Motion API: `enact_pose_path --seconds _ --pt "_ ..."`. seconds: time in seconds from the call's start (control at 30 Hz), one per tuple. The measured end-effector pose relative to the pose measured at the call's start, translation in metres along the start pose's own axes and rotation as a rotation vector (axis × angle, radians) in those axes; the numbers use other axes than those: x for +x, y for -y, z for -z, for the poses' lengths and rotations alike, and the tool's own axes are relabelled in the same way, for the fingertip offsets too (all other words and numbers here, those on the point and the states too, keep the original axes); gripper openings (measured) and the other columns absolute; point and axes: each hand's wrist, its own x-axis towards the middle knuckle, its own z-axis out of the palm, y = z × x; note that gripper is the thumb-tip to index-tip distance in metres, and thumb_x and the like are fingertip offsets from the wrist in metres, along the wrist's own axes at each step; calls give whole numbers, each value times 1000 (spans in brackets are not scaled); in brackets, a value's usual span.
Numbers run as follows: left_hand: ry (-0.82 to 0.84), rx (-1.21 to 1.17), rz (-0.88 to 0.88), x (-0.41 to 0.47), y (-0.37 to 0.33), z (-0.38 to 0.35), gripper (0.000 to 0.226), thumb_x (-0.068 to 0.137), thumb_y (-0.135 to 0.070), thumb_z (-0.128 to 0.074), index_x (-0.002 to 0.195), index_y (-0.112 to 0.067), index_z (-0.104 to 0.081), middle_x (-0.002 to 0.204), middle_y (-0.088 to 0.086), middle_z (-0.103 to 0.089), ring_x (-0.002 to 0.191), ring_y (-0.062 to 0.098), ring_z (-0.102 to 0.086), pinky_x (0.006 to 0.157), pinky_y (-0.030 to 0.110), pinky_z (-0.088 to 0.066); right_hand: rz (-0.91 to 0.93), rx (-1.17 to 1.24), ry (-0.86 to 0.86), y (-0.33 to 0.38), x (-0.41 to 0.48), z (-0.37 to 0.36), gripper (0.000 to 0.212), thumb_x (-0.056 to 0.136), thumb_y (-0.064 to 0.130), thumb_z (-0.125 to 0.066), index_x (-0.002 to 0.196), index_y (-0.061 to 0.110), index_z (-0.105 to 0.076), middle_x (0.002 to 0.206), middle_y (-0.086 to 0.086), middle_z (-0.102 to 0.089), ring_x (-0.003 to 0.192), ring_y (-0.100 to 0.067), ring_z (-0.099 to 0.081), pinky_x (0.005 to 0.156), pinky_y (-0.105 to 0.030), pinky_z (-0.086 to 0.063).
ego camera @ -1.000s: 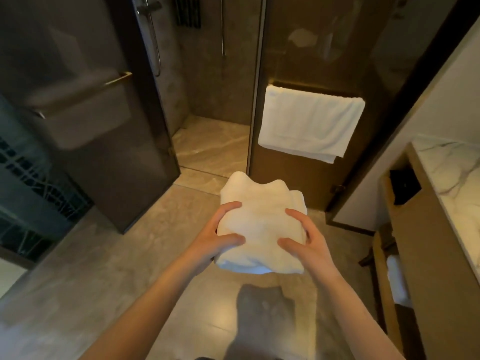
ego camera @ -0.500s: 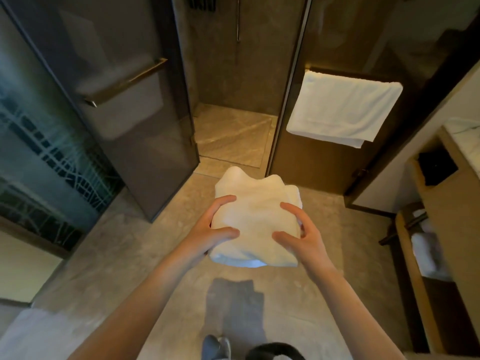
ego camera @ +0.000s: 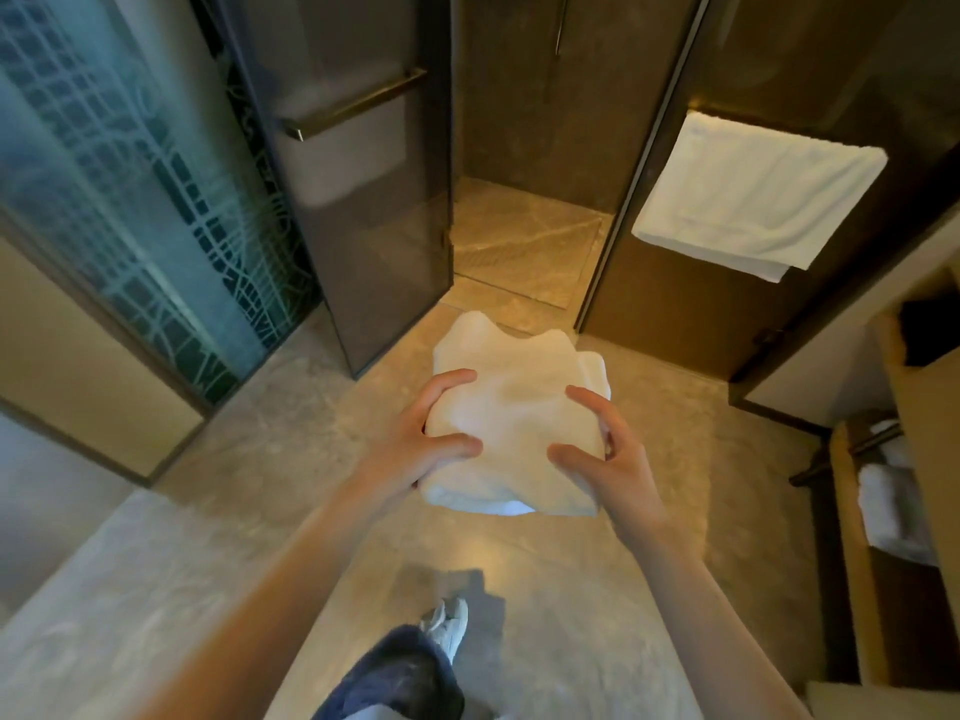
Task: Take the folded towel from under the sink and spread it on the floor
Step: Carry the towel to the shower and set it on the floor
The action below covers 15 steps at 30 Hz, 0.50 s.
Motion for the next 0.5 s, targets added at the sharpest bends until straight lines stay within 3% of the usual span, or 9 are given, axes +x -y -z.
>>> enact_pose_path --seconds 0.17,0.37,0.5 --pt "25 49 -9 -31 12 19 69 62 -20 -75 120 -50 -55 122 -21 -52 92 -12 -56 66 13 -49 -10 55 -29 -8 -33 -26 60 75 5 -79 116 45 -64 102 26 -64 89 4 -64 64 -18 -56" --pt "60 80 -45 -39 16 78 69 62 -18 -74 123 -46 -54 124 -25 -47 98 -18 -50 71 7 -46 3 62 -78 -7 -41 -89 60 75 5 -78 116 46 -63 100 29 -64 88 7 -63 63 -17 -55" --pt "80 46 -7 -38 17 149 70 63 -17 -75 122 -49 -55 128 -20 -50 117 15 -52 94 42 -52 18 96 -107 -1 -29 -161 60 75 2 -78 118 42 -64 99 25 -67 87 2 -65 63 -19 -55"
